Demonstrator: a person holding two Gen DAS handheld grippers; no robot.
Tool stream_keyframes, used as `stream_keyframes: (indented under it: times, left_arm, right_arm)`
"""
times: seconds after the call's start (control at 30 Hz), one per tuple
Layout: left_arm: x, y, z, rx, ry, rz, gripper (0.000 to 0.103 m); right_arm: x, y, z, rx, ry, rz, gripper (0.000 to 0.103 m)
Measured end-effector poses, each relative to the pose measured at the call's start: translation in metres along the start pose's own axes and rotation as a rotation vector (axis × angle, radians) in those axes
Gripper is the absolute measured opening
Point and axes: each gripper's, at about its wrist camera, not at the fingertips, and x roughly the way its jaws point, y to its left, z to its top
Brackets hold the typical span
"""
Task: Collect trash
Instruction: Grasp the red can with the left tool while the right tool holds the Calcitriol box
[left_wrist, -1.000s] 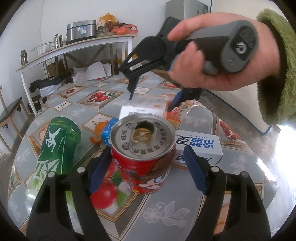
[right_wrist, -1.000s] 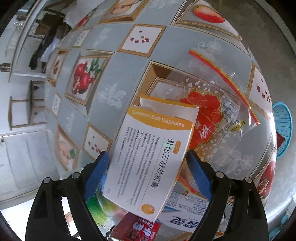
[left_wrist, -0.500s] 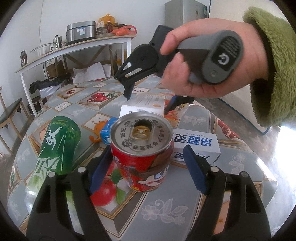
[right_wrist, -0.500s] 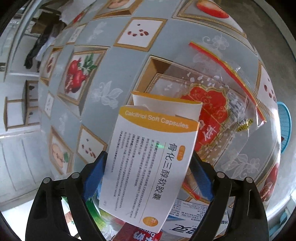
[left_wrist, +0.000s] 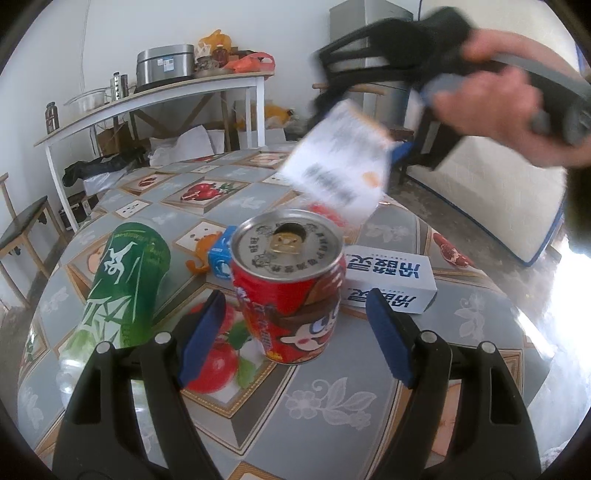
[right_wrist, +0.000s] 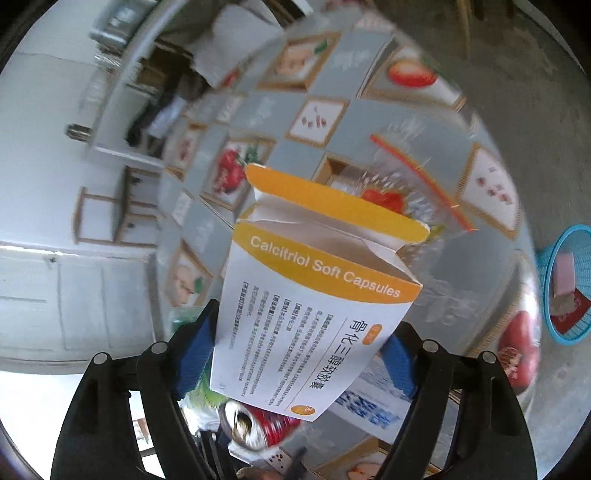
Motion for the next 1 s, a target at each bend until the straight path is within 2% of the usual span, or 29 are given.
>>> stream_keyframes:
  times: [0.1, 0.17, 0.27, 0.37, 0.57, 0.7, 0.83, 1.0]
  left_arm:
    - [0.000, 0.005, 0.001, -0.021, 0.000, -0.001, 0.077]
    - [0.002, 0.008, 0.002, -0.044, 0.014, -0.020, 0.077]
    - [0.003, 0.012, 0.004, -0.061, 0.025, -0.042, 0.077]
    - [0.005, 0.014, 0.006, -0.070, 0.031, -0.060, 0.077]
    - [0.014, 0.014, 0.010, -0.070, 0.046, -0.064, 0.077]
    - [0.018, 0.016, 0.012, -0.080, 0.047, -0.053, 0.076]
    - [0.019, 0.021, 0.012, -0.116, 0.051, -0.062, 0.064]
    - [0.017, 0.025, 0.010, -0.140, 0.049, -0.057, 0.064]
  right_arm:
    - [-0.028, -0.015, -0.012, -0.014, -0.053, 0.048, 0.077]
    - [-0.042, -0.026, -0.024, -0.051, -0.050, 0.087, 0.077]
    - [-0.051, -0.036, -0.042, -0.111, -0.031, 0.096, 0.077]
    - [-0.055, -0.046, -0.070, -0.188, -0.019, 0.043, 0.077]
    - [-0.033, -0.060, -0.115, -0.291, 0.060, -0.042, 0.077]
    - [-0.012, -0.058, -0.130, -0.346, 0.104, -0.090, 0.077]
    - [0.006, -0.045, -0.140, -0.440, 0.109, -0.150, 0.078]
    - [0.017, -0.033, -0.157, -0.533, 0.104, -0.209, 0.078]
